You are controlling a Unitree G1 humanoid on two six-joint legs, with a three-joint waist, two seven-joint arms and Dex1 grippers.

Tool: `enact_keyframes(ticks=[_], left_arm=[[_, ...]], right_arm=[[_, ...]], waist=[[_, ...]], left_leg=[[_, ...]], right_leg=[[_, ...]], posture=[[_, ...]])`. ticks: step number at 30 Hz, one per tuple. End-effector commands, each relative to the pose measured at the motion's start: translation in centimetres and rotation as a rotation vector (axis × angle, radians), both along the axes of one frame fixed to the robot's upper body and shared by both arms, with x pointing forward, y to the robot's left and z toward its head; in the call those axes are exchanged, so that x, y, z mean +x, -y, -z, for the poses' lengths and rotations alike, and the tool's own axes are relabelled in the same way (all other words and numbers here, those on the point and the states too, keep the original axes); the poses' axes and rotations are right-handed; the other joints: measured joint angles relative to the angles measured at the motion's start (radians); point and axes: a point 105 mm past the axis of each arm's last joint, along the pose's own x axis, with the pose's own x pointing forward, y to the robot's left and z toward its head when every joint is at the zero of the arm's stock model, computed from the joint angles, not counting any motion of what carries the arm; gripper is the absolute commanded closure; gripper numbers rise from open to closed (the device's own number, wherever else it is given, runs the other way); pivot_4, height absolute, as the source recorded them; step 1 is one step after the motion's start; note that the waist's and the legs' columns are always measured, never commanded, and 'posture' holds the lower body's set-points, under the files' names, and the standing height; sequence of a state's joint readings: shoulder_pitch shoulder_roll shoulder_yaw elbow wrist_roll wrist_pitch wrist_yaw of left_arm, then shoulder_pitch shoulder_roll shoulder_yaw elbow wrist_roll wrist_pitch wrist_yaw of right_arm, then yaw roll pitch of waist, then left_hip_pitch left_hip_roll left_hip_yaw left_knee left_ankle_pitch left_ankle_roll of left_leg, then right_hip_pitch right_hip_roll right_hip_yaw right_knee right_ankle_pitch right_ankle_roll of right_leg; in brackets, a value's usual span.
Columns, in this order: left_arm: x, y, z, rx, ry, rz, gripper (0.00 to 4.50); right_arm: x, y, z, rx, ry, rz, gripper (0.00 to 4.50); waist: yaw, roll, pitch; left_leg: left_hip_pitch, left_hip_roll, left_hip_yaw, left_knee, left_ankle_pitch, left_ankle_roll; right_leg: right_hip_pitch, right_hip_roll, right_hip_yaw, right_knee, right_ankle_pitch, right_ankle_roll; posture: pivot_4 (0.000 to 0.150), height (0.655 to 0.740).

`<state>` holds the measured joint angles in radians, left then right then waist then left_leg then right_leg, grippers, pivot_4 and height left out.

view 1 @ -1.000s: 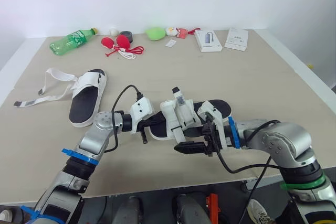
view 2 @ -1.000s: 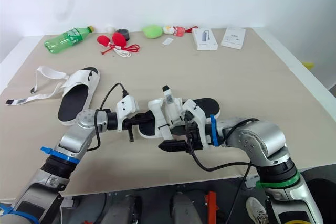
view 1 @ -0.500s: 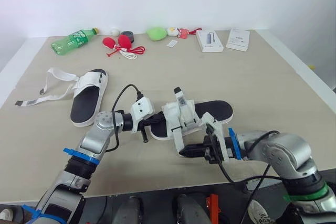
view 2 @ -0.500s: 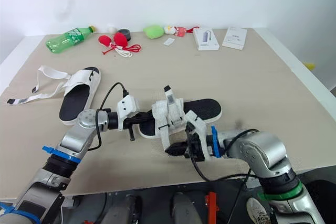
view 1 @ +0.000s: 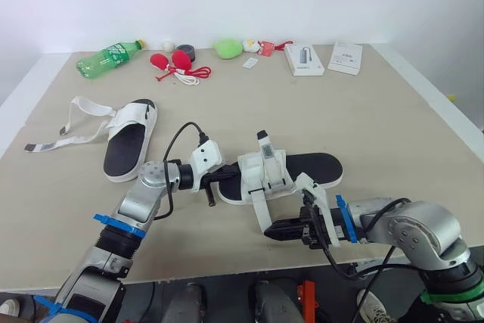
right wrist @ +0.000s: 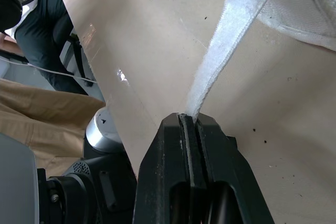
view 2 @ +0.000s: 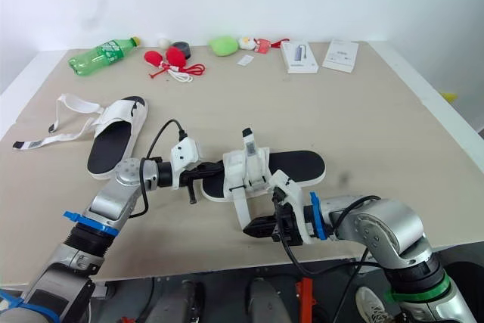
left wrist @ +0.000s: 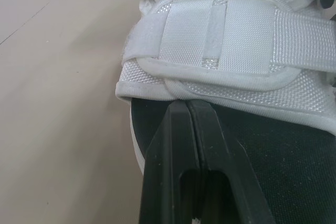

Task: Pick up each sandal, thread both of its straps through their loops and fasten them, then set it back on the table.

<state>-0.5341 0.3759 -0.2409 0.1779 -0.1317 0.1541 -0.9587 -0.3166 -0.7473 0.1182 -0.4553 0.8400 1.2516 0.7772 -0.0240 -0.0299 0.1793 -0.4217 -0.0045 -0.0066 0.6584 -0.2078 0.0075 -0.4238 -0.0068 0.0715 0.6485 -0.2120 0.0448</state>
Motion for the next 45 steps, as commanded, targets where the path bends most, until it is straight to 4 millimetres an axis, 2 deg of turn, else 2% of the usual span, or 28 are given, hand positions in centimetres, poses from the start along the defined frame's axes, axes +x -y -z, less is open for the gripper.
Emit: enact_keyframes(ticks=[1,3,6,7,8,10,11,13,15,18,21,26,31,36,42,45], left_arm=[[0.2,-0.1,-0.1,0.012,0.015,-0.010,4.50],[0.2,-0.1,-0.1,0.012,0.016,-0.010,4.50],[0.2,-0.1,-0.1,0.013,0.015,-0.011,4.50],[0.2,-0.1,-0.1,0.013,0.015,-0.011,4.50],[0.2,-0.1,0.0,0.013,0.014,-0.010,4.50],[0.2,-0.1,0.0,0.013,0.014,-0.009,4.50],[0.3,-0.1,0.0,0.014,0.014,-0.008,4.50],[0.3,-0.1,0.0,0.014,0.015,-0.007,4.50],[0.3,-0.1,-0.1,0.014,0.016,-0.006,4.50],[0.3,-0.1,0.0,0.015,0.016,-0.005,4.50],[0.3,-0.2,0.0,0.016,0.017,-0.006,4.50],[0.2,-0.2,0.0,0.018,0.016,-0.007,4.50],[0.1,-0.3,0.0,0.020,0.015,-0.006,4.50],[0.1,-0.2,0.1,0.018,0.011,-0.003,4.50],[0.1,-0.1,0.0,0.016,0.010,-0.005,4.50],[0.1,-0.2,0.0,0.016,0.009,-0.007,4.50]], right_arm=[[-0.2,0.1,0.1,-0.021,-0.029,0.025,4.14],[-1.0,0.0,-0.6,-0.012,-0.033,-0.031,3.52],[-1.3,0.4,-1.4,-0.035,0.013,-0.063,2.18],[-1.2,0.8,-1.6,-0.054,0.043,-0.073,1.62],[-1.2,1.3,-1.8,-0.086,0.067,-0.088,1.27],[-0.9,2.5,-2.1,-0.170,0.183,-0.150,0.29],[-0.7,3.2,-2.3,-0.225,0.249,-0.190,0.01],[0.4,4.0,-3.2,-0.316,0.464,-0.309,0.01],[1.2,3.8,-4.5,-0.358,0.706,-0.460,0.01],[1.4,3.2,-5.1,-0.354,0.884,-0.583,0.01],[1.7,1.8,-6.1,-0.286,0.982,-0.609,0.01],[2.8,-0.5,-7.6,-0.256,1.351,-0.702,0.01],[3.2,0.1,-6.9,-0.331,1.597,-0.911,0.01],[3.4,1.4,-5.3,-0.406,1.684,-1.111,0.01],[3.5,0.9,-3.0,-0.429,1.820,-1.291,0.01],[3.6,0.5,-2.9,-0.404,1.856,-1.298,0.01]], waist=[[0.000,0.000,0.000],[0.000,0.000,0.000],[0.000,0.000,0.000],[0.000,0.000,0.000],[0.000,0.000,0.000],[0.001,0.000,0.000],[0.001,0.000,0.000],[0.001,0.000,0.000],[0.001,0.000,0.000],[0.001,0.000,0.000],[0.001,0.000,0.000],[0.001,0.000,0.000],[0.001,0.000,0.000],[0.001,0.000,0.000],[0.001,0.000,0.000],[0.001,0.000,0.000]], left_leg=[[0.000,0.000,0.000,0.000,0.000,0.000],[0.000,0.000,0.000,0.000,0.000,0.000],[0.000,0.000,0.000,0.000,0.000,0.000],[0.000,0.000,0.000,0.000,0.000,0.000],[0.000,0.000,0.000,0.000,0.000,0.000],[0.000,0.000,0.000,0.000,0.000,0.000],[0.000,0.000,0.001,0.001,0.000,0.000],[0.000,0.000,0.002,0.000,0.000,0.000],[0.001,0.001,0.002,0.000,0.000,0.000],[0.001,0.001,0.004,0.000,0.000,0.000],[0.001,0.001,0.004,0.000,0.000,0.000],[0.001,0.001,0.003,0.001,0.000,0.000],[0.001,0.000,0.004,0.001,0.000,-0.001],[0.002,0.001,0.005,0.001,0.000,-0.001],[0.005,0.001,0.007,0.000,0.000,-0.001],[0.006,0.001,0.007,0.000,0.001,-0.001]], right_leg=[[0.000,0.000,0.000,0.000,0.000,0.000],[0.000,0.000,0.000,0.000,0.000,0.000],[0.000,0.000,0.000,0.000,0.000,0.000],[0.000,0.000,0.000,0.000,0.000,0.000],[0.000,0.000,0.000,0.000,0.000,0.000],[0.000,0.000,0.000,0.000,0.000,0.000],[0.000,-0.001,0.000,0.000,0.000,0.001],[0.000,-0.001,0.000,-0.001,0.000,0.001],[0.000,0.000,-0.001,-0.001,0.000,0.001],[0.000,0.001,-0.001,-0.001,0.000,0.001],[-0.001,0.001,0.000,-0.001,0.001,0.001],[0.000,0.000,0.001,-0.001,0.002,0.001],[0.000,0.000,0.001,-0.001,0.002,0.001],[0.000,0.000,0.001,-0.001,0.003,-0.001],[0.001,0.000,0.003,0.000,0.004,-0.003],[0.001,0.000,0.003,0.000,0.004,-0.003]], posture=[[0.150,0.7400],[0.150,0.7400],[0.150,0.7400],[0.150,0.7400],[0.150,0.7400],[0.150,0.7400],[0.150,0.7400],[0.150,0.7400],[0.150,0.7400],[0.150,0.7400],[0.150,0.7400],[0.150,0.7400],[0.150,0.7400],[0.150,0.7400],[0.150,0.7400],[0.150,0.7400]])
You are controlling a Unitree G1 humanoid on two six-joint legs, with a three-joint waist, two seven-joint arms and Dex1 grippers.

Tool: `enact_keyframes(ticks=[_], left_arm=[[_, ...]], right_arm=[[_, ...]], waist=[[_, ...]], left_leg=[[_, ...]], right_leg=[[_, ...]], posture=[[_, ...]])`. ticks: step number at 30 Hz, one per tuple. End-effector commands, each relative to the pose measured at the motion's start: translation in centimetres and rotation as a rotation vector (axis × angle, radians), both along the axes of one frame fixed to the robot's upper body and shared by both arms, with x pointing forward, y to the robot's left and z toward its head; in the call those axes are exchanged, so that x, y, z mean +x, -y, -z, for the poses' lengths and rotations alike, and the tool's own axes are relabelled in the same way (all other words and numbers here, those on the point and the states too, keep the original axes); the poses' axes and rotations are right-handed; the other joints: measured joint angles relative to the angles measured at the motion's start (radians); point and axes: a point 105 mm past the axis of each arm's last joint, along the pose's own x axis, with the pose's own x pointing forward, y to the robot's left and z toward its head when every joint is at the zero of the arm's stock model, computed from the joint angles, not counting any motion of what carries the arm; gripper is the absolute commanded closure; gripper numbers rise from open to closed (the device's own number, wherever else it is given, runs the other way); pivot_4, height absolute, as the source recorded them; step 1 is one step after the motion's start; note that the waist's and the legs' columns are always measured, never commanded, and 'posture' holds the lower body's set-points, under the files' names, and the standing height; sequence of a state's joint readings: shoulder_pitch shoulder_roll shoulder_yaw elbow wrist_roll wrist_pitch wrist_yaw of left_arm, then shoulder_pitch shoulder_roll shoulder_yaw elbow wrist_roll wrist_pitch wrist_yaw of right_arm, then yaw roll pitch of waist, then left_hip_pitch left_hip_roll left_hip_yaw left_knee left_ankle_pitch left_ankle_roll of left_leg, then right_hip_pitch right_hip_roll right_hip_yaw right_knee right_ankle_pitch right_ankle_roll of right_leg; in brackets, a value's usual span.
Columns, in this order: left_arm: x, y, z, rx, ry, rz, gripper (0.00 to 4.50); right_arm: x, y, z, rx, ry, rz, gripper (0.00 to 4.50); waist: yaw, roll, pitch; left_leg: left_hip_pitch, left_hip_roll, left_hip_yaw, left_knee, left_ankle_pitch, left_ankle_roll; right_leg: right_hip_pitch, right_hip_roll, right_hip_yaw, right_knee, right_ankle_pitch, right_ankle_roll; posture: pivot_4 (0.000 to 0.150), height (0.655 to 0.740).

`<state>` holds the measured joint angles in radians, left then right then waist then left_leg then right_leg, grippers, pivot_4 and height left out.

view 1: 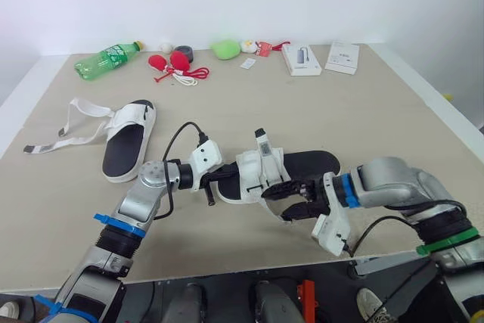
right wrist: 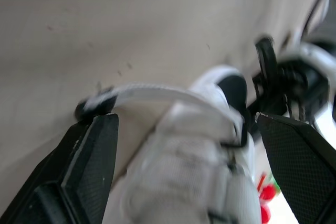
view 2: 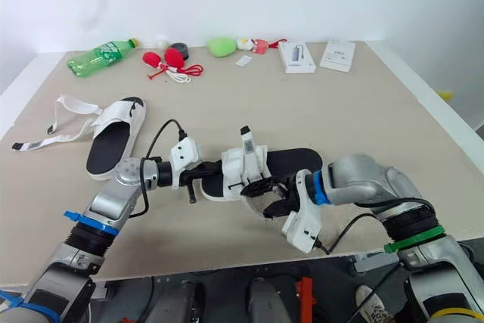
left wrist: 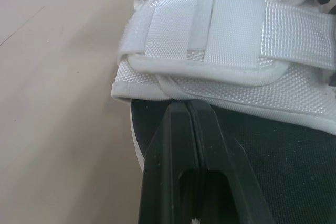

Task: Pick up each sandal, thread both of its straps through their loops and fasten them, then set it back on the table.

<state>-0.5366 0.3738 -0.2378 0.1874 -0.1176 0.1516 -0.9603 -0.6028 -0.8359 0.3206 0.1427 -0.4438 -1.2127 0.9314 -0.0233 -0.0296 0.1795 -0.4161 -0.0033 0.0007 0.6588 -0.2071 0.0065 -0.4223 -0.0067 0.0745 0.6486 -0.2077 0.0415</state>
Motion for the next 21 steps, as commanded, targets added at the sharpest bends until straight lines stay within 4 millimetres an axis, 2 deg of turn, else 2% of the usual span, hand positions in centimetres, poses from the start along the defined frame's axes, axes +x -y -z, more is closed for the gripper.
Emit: enact_keyframes(ticks=[1,10,17,19,21], left_arm=[[0.0,-0.1,-0.1,0.006,0.009,-0.002,4.50],[-0.1,-0.1,0.0,-0.002,-0.001,-0.008,4.50],[-0.1,-0.3,0.1,-0.002,-0.006,-0.019,4.50],[0.0,-0.4,0.1,-0.003,-0.006,-0.022,4.50],[0.0,-0.4,0.1,-0.002,-0.008,-0.023,4.50]], right_arm=[[0.2,-0.5,-0.3,0.012,0.031,-0.035,0.01],[1.1,-1.2,0.1,-0.037,0.049,-0.046,0.01],[0.2,-2.0,0.1,-0.016,0.003,-0.077,0.01],[-0.1,-1.9,0.3,-0.023,-0.016,-0.078,0.52],[-0.3,-1.8,0.5,-0.027,-0.040,-0.069,1.33]], waist=[[0.000,0.000,0.000],[-0.001,0.000,0.000],[-0.002,0.000,0.000],[-0.002,0.000,0.000],[-0.002,0.000,0.000]], left_leg=[[0.000,0.000,0.000,0.000,0.000,0.000],[0.005,0.000,0.002,-0.001,0.000,0.000],[0.011,0.001,0.002,-0.002,0.000,0.000],[0.012,0.001,0.002,-0.002,0.000,0.000],[0.011,0.001,0.002,-0.003,0.000,0.000]], right_leg=[[0.000,0.000,0.000,0.000,0.001,-0.002],[0.004,0.000,0.002,0.000,0.000,-0.002],[0.009,0.001,0.003,0.000,-0.003,-0.006],[0.009,0.001,0.003,0.000,-0.003,-0.007],[0.009,0.001,0.002,0.000,-0.003,-0.007]], posture=[[0.150,0.7400],[0.150,0.7400],[0.150,0.7400],[0.150,0.7400],[0.150,0.7400]])
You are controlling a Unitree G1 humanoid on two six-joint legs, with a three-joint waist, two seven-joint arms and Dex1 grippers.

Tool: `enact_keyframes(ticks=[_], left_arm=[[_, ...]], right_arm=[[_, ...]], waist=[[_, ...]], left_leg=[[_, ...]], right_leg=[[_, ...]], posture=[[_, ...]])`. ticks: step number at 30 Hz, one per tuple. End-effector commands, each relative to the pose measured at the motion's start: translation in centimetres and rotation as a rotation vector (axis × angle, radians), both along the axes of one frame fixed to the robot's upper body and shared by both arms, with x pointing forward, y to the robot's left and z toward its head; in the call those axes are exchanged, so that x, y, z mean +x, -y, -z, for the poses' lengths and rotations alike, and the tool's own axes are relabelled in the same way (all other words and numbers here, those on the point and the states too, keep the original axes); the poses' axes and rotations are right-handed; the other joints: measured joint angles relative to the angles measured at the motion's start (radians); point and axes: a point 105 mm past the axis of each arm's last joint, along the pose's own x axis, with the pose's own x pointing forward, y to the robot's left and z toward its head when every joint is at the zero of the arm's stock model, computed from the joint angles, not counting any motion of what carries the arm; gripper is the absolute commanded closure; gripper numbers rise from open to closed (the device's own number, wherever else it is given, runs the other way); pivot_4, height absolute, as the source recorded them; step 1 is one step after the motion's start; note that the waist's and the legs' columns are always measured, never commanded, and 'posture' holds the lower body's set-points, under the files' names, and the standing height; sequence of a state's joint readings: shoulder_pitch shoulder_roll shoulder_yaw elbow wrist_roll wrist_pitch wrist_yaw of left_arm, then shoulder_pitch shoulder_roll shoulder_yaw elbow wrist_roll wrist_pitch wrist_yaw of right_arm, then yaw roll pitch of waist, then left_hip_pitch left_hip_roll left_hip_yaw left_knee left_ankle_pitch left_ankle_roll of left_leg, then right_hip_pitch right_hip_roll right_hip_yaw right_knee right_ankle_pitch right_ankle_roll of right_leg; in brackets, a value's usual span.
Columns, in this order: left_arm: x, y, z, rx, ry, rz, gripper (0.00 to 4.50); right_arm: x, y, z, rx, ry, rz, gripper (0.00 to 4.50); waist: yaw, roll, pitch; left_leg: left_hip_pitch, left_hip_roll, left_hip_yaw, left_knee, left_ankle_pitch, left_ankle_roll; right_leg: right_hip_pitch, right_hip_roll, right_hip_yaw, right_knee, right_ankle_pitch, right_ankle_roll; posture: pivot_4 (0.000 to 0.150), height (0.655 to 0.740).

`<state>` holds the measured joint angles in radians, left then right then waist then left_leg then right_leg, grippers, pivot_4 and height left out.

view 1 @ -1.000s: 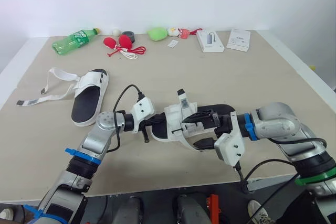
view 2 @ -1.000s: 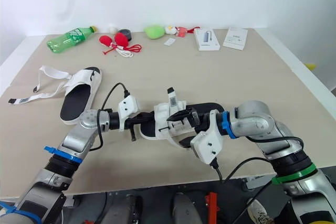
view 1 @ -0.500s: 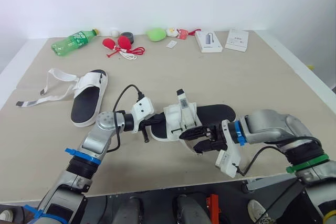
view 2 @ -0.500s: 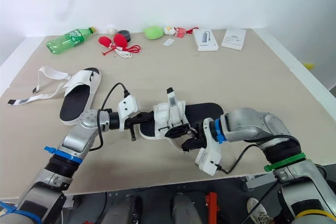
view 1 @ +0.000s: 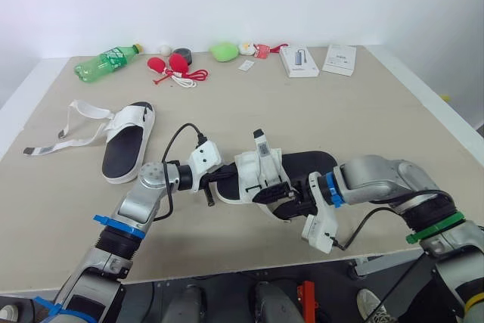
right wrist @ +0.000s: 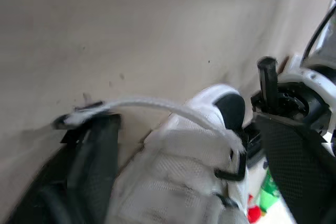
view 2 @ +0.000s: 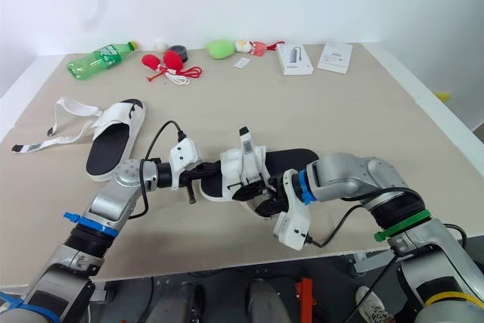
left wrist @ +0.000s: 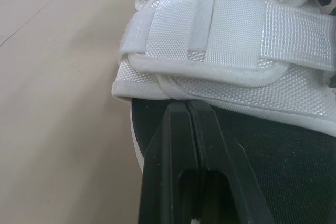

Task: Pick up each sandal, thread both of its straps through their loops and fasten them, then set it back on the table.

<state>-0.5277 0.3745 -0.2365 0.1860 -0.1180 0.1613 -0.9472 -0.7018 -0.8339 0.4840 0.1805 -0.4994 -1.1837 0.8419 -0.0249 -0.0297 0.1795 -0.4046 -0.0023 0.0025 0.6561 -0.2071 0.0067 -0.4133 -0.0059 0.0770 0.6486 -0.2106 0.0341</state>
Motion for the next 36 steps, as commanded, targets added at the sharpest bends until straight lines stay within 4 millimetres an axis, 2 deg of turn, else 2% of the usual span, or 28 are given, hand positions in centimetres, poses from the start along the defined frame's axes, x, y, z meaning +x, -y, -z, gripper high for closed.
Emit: enact_keyframes(ticks=[1,5,7,11,17,21,26,36], left_arm=[[0.0,-0.2,-0.2,-0.001,0.003,-0.006,4.50],[0.0,-0.2,-0.1,0.000,-0.001,-0.006,4.50],[0.0,-0.2,-0.1,0.000,-0.001,-0.007,4.50],[0.1,-0.2,-0.1,0.001,-0.001,-0.007,4.50],[0.1,-0.3,0.0,0.006,-0.002,-0.006,4.50],[0.1,-0.2,0.0,0.006,-0.002,-0.003,4.50],[0.1,-0.1,0.0,0.006,-0.002,0.002,4.50],[0.1,0.1,0.0,0.001,-0.003,0.008,4.50]], right_arm=[[-0.7,0.0,-0.2,0.009,-0.024,-0.012,1.74],[-0.6,-0.1,-0.1,0.042,-0.085,0.041,3.78],[-0.4,-0.3,-0.2,0.085,-0.126,0.089,4.42],[-0.3,-0.7,-0.8,0.177,-0.230,0.159,4.42],[0.8,-2.7,-4.9,0.554,-0.725,0.451,4.42],[2.6,-2.9,-7.0,0.716,-0.912,0.603,4.42],[4.1,-2.2,-7.1,0.774,-1.035,0.753,4.42],[6.1,-1.9,-5.8,0.750,-1.073,0.890,4.42]], waist=[[0.000,0.000,0.000],[0.000,0.000,0.000],[0.000,0.000,0.000],[0.000,0.000,0.000],[0.000,0.000,0.000],[0.001,0.000,0.000],[0.001,0.000,0.000],[0.001,0.000,0.000]], left_leg=[[0.000,0.000,0.000,0.000,0.000,0.000],[0.000,0.000,0.001,0.000,0.000,0.000],[0.000,0.000,0.000,0.000,0.000,0.000],[0.001,0.000,0.000,0.000,0.000,0.000],[0.001,0.001,-0.002,0.000,0.000,0.000],[0.001,0.002,-0.003,0.001,0.000,0.000],[-0.001,0.003,-0.004,0.000,0.000,0.000],[-0.003,0.003,-0.003,0.000,0.000,0.000]], right_leg=[[0.000,0.000,0.000,0.000,0.000,0.000],[0.000,-0.001,0.000,0.000,0.000,0.000],[0.000,-0.001,0.000,0.000,0.000,0.000],[0.001,-0.001,0.000,0.000,0.000,0.000],[0.001,-0.001,0.000,0.000,0.000,0.000],[0.002,-0.002,-0.002,0.000,0.000,0.000],[0.001,0.000,-0.005,0.000,0.000,0.000],[-0.001,0.001,-0.004,0.000,0.002,0.004]], posture=[[0.150,0.7400],[0.150,0.7400],[0.150,0.7400],[0.150,0.7400],[0.150,0.7400],[0.150,0.7400],[0.150,0.7400],[0.150,0.7400]])
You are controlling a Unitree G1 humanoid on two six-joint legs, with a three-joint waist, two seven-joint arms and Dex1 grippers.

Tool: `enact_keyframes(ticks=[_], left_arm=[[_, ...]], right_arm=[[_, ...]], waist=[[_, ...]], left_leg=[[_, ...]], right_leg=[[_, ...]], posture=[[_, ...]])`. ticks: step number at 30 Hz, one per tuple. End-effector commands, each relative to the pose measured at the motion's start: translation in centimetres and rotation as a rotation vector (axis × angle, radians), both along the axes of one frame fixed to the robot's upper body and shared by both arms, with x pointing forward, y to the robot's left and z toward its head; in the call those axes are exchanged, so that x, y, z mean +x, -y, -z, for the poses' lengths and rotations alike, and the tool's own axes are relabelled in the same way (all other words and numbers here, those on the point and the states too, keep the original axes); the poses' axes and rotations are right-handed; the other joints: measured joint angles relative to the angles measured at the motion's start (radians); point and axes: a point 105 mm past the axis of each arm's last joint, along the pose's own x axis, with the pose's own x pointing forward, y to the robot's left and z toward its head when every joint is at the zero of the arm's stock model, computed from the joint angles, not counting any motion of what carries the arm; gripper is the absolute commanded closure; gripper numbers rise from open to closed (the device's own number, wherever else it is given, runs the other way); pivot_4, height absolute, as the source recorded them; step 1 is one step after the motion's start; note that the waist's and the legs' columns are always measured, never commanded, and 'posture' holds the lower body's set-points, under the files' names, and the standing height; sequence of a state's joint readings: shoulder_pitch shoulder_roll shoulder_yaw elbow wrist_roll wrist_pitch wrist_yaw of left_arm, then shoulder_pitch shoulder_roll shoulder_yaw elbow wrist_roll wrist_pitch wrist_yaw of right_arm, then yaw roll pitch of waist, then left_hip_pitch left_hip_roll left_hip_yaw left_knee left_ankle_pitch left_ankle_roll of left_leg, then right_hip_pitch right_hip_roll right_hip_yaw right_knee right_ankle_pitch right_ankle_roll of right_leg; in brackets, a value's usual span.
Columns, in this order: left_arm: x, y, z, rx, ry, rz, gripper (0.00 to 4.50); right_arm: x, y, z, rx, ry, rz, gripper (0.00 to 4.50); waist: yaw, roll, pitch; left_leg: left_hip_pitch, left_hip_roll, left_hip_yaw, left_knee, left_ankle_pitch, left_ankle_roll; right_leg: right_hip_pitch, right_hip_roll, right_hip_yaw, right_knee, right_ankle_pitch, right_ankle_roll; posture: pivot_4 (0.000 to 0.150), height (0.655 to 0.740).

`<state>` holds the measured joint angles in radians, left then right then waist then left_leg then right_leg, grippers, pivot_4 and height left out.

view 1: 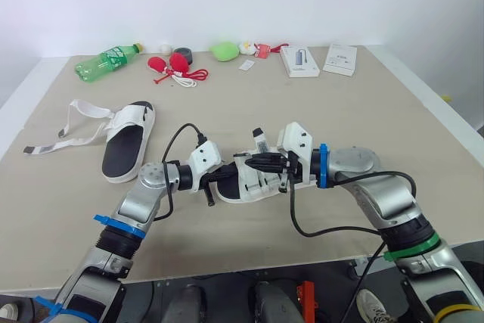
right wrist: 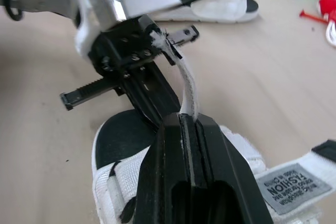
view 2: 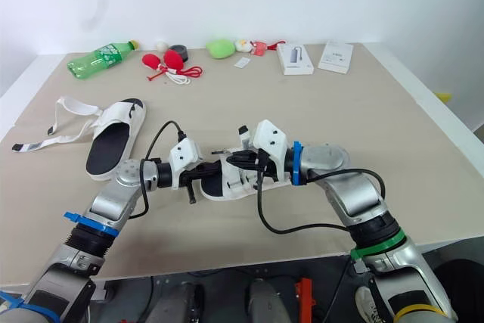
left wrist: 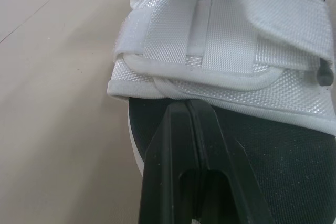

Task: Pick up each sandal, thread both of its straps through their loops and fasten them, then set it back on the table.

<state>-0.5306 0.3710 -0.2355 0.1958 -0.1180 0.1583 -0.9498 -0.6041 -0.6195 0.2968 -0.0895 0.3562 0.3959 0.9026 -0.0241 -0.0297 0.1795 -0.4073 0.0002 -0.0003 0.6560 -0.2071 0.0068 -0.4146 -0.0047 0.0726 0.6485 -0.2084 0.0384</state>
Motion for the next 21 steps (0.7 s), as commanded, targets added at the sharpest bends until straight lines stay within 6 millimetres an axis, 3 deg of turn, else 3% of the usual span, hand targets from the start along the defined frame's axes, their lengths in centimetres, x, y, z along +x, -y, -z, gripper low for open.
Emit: enact_keyframes(ticks=[1,13,14,15,18,21], left_arm=[[0.0,0.1,-0.1,0.004,0.001,0.008,4.50],[-0.3,0.1,0.1,-0.004,-0.004,0.007,4.50],[-0.3,0.2,0.1,-0.004,-0.004,0.007,4.50],[-0.4,0.2,0.1,-0.004,-0.004,0.008,4.50],[-0.4,0.2,0.0,-0.006,-0.004,0.009,4.50],[-0.5,0.1,0.1,-0.005,-0.003,0.007,4.50]], right_arm=[[0.9,0.4,-1.6,-0.003,0.066,0.026,4.42],[2.1,0.5,-0.6,-0.065,0.026,0.042,4.42],[2.1,0.5,-0.5,-0.074,0.029,0.043,3.83],[2.3,0.6,-0.5,-0.082,0.036,0.045,3.76],[2.6,0.8,-0.4,-0.100,0.052,0.066,2.42],[2.7,1.0,-1.6,-0.121,0.158,0.067,1.18]], waist=[[0.000,0.000,0.000],[-0.002,0.000,0.000],[-0.002,0.000,0.000],[-0.002,0.000,0.000],[-0.002,0.000,0.000],[-0.002,0.000,0.000]], left_leg=[[0.000,0.000,0.000,0.000,0.000,0.000],[0.000,0.000,0.001,0.000,0.000,0.000],[0.000,0.000,0.001,0.000,0.000,0.000],[0.000,0.000,0.001,0.000,0.000,0.000],[0.000,0.000,0.001,0.000,0.000,0.000],[0.000,0.000,0.001,-0.001,0.000,0.000]], right_leg=[[0.000,0.000,0.000,0.000,0.000,0.000],[-0.001,0.001,0.000,0.000,0.000,0.000],[-0.001,0.001,0.000,0.000,0.000,0.000],[-0.001,0.001,0.000,0.000,0.000,0.000],[-0.001,0.000,0.000,0.000,0.000,0.000],[-0.001,0.000,0.000,0.000,-0.001,0.000]], posture=[[0.150,0.7400],[0.150,0.7400],[0.150,0.7400],[0.150,0.7400],[0.150,0.7400],[0.150,0.7400]])
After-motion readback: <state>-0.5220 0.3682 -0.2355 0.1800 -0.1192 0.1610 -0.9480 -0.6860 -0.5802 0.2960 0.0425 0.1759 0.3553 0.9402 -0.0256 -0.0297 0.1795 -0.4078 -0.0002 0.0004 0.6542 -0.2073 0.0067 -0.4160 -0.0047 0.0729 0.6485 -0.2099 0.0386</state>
